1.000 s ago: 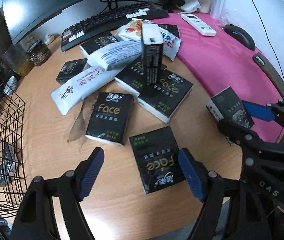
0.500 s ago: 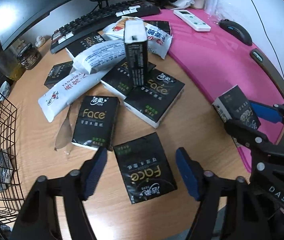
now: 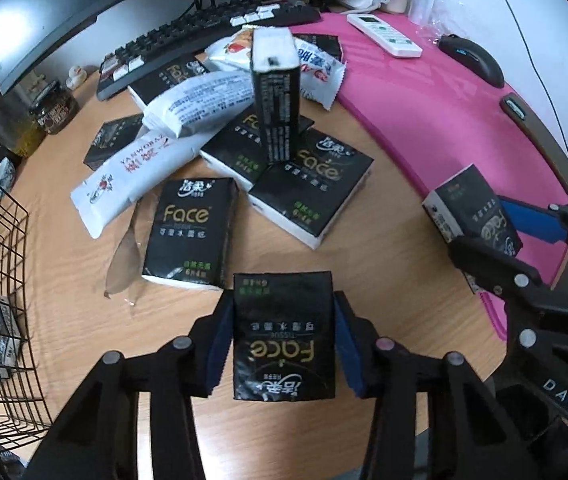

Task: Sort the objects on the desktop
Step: 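Carry both packs over the wire basket and open both tools to drop them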

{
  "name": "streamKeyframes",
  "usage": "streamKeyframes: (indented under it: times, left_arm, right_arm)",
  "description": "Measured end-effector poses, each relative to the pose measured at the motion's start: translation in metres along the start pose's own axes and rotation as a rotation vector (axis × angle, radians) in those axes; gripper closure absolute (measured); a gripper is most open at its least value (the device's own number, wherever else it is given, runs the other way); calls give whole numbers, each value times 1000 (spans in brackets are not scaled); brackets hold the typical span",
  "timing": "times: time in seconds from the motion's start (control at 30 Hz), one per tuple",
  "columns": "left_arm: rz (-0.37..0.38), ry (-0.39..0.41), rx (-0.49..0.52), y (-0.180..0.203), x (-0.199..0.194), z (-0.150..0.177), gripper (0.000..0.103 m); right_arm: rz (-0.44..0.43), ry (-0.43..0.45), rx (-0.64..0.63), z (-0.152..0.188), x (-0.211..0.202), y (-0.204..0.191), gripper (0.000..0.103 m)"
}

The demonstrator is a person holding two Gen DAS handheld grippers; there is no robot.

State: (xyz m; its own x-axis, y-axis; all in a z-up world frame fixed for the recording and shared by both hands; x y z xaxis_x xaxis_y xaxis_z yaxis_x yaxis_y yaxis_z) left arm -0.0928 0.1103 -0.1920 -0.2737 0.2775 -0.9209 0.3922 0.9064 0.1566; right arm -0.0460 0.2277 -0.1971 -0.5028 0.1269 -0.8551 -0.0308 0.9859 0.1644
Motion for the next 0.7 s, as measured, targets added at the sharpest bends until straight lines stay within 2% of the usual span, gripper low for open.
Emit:
streamKeyframes:
  times: [0.13, 0.27, 0.33, 0.5, 0.63, 0.7]
  left_arm:
    - [3, 54, 12, 3, -23, -5, 51]
    - [-8, 151, 6, -2, -65, -13, 51]
    - [-38, 219, -16, -14, -95, -17, 51]
    - [-120, 359, -119, -73, -166, -19, 51]
    - [-185, 420, -230, -133, -205, -5, 51]
    - [-241, 441, -300, -171, -224, 7, 51]
  right_arm:
    - [-7, 11, -4, -2, -6, -4, 56]
    - [-40, 54, -23, -12, -27, -17, 56]
    - [-61, 94, -54, -22, -45, -31, 56]
    - [-154, 196, -138, -55, -90, -89, 56]
    - [-238, 286, -238, -85, -127, -159, 56]
    - [-277, 314, -273, -97, -142, -190, 56]
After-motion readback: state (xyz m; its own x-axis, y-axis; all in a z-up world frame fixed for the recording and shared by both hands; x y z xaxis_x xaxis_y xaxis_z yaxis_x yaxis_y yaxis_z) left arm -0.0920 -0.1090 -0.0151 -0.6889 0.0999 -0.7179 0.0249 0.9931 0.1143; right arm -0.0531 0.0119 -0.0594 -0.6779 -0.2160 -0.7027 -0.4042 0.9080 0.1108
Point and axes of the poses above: each gripper's, at about its wrist camera, not at the fingertips, and x roughly the way its jaws point, y to its right, z to its underside, the point moved 10 cm from there along x, roughly the way its jaws point, and after that the axes turned 13 degrees about z, right-handed, at the moved point
